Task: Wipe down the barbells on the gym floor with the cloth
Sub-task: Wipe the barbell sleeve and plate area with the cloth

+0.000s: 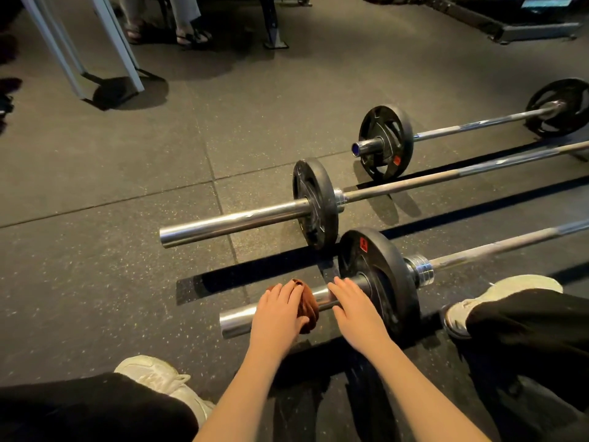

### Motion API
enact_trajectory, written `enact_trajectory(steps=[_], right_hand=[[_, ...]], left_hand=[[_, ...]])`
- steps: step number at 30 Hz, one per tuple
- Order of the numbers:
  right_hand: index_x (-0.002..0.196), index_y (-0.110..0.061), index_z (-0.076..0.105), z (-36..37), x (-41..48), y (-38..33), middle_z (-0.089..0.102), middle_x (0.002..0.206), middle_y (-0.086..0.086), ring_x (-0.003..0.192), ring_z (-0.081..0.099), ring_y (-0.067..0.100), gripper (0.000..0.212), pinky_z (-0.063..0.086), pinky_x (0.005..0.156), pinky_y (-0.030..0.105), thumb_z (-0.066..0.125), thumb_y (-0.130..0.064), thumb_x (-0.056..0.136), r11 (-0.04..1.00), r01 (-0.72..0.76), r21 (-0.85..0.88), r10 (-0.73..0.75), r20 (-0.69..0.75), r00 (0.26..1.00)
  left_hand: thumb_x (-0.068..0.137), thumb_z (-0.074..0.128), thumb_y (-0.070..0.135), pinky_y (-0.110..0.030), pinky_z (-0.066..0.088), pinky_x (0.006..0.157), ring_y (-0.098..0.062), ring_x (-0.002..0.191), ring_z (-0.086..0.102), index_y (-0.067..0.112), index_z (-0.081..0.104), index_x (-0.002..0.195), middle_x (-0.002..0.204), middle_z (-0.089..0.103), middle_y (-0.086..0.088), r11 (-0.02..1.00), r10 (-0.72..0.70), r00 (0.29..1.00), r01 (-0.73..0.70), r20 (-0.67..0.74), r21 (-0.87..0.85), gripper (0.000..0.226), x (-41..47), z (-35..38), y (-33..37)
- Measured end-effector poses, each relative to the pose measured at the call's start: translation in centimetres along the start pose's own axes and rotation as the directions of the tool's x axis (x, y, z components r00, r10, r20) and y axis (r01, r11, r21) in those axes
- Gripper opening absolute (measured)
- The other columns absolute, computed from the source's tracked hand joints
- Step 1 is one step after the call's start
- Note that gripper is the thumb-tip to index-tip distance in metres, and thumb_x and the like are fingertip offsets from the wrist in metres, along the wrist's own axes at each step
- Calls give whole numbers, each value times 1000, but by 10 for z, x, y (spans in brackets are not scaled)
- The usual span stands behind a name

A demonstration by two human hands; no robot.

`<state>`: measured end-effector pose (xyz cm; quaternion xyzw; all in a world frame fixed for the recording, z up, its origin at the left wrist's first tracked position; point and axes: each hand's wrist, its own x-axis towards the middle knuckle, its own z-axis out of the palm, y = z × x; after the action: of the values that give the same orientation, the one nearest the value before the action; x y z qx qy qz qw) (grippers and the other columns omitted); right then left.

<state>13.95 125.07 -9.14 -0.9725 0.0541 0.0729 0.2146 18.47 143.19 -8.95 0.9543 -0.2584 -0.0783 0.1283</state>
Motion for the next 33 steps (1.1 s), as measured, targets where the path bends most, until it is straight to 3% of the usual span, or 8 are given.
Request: enact_trajectory(steps=[6,12,15,20,26,33], right_hand=[[150,-18,34,8,4,-14,26,159,-1,149,13,17,48,9,120,31,42,-21,102,997,-69,45,72,-68,995],[151,-19,31,14,7,-24,22,160,-1,150,9,19,48,4,120,32,37,-25,104,995,-96,13,97,-66,993],[151,-19,31,15,7,-26,21,160,-1,150,8,19,48,2,120,32,37,-25,104,995,-94,35,96,-71,993],[152,-21,28,15,5,-23,18,161,-4,150,3,15,49,-1,119,29,36,-25,104,995,-83,59,86,-55,995],[152,-23,27,8,-1,-18,17,161,-8,149,1,10,50,1,118,26,39,-23,104,994,-46,95,49,-32,998],[150,-22,33,10,-4,-16,22,160,-7,149,5,10,48,1,118,26,41,-21,103,987,-51,155,62,-66,996]], left_hand=[[81,72,37,-41,28,115,-26,135,40,16,45,141,146,44,-1,994,-83,994,78,-71,-74,69,-37,3,-41],[89,58,41,-44,24,118,-22,141,30,19,37,146,150,38,1,980,-176,979,165,-100,-112,64,-58,3,-66],[88,46,49,-47,27,116,-26,134,39,16,43,142,144,46,-3,982,-186,975,181,-124,-47,63,-54,5,-59],[82,63,51,-48,37,107,-28,116,53,14,55,129,127,59,-5,986,-147,977,157,-153,58,60,-31,9,-43],[89,50,53,-39,26,112,-22,125,43,18,40,140,138,47,-1,995,-54,994,61,-91,74,62,-5,8,-2],[90,56,41,-38,22,116,-22,137,34,18,33,148,149,37,-2,997,-59,997,56,-55,-55,66,-31,3,-36]])
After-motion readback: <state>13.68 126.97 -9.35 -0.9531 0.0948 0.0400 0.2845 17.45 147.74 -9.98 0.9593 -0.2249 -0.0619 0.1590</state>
